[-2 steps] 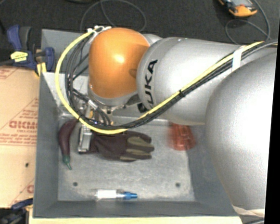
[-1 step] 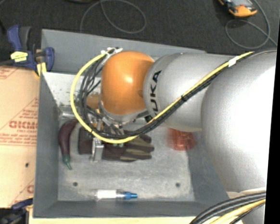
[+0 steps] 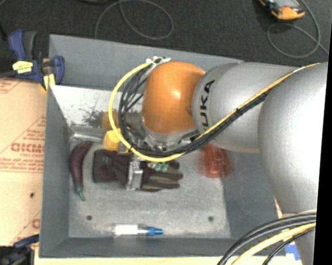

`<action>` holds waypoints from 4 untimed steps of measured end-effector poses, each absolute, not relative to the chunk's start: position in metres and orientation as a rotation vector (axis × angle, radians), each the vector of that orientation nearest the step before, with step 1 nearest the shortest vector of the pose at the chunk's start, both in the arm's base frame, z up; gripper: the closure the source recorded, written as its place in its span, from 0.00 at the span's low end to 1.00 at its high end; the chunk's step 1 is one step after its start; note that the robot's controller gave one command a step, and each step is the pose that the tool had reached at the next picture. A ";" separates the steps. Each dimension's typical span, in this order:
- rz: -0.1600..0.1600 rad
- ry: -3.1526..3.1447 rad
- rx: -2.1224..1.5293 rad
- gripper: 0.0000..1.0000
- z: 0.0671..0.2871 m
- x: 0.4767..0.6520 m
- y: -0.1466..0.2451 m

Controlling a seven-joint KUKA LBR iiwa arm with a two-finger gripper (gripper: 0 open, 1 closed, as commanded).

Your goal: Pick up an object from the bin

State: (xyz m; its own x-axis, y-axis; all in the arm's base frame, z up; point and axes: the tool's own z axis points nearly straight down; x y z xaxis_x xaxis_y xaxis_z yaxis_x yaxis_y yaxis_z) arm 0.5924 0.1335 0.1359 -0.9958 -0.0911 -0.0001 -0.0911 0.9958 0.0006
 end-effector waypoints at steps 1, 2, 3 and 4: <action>0.002 3.129 -0.162 0.00 0.118 0.592 0.125; 0.015 3.137 -0.011 0.00 0.086 0.588 0.116; 0.024 3.080 0.000 1.00 0.095 0.602 0.116; 0.025 3.080 0.000 1.00 0.095 0.602 0.116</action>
Offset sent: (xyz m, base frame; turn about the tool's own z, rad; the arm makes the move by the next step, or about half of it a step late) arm -0.0097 -0.0249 -0.0659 0.0917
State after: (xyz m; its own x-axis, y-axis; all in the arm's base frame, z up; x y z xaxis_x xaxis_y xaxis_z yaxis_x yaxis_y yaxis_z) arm 0.6022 0.1156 0.0953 -0.9981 0.0005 -0.0613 -0.0005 0.9999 0.0159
